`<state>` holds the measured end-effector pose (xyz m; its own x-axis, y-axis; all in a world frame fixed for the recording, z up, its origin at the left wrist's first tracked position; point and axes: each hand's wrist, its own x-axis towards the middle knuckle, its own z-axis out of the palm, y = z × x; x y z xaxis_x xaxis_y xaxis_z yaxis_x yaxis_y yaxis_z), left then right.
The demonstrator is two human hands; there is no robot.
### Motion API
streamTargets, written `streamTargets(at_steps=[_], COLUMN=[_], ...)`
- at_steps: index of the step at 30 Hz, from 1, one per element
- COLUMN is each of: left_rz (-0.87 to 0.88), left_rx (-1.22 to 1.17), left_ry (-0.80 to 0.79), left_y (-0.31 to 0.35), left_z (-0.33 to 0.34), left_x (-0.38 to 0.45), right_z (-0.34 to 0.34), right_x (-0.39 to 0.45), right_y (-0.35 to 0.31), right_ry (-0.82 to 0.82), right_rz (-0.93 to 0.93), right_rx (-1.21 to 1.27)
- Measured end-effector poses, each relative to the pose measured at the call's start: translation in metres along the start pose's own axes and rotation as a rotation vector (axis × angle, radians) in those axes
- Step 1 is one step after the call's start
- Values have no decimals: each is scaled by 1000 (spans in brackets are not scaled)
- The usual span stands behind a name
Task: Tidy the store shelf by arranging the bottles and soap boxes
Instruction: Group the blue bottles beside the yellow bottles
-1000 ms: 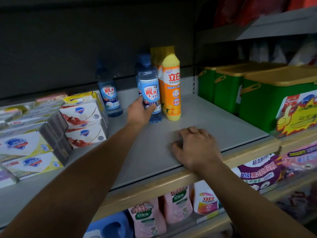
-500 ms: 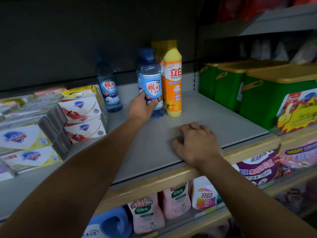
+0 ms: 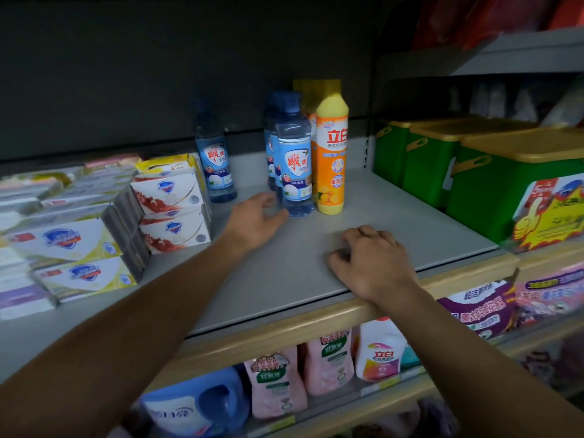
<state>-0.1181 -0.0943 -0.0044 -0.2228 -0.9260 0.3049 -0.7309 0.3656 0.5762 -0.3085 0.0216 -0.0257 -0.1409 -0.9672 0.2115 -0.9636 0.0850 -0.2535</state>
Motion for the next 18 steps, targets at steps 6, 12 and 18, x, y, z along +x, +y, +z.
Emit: streamTargets(at_steps=[6,12,18], left_rz=[158,190,71], left_rx=[253,238,197], left_ry=[-145,-153,-49], left_y=[-29,-49,-67], left_z=[-48,-71,-72], left_x=[-76,-100,-92], right_z=[-3,-4,-6], right_x=[11,62,137], right_y=[-26,-93,-151], right_ry=[47,64,36], right_rz=[24,-195,-216], right_rx=[44,525,579])
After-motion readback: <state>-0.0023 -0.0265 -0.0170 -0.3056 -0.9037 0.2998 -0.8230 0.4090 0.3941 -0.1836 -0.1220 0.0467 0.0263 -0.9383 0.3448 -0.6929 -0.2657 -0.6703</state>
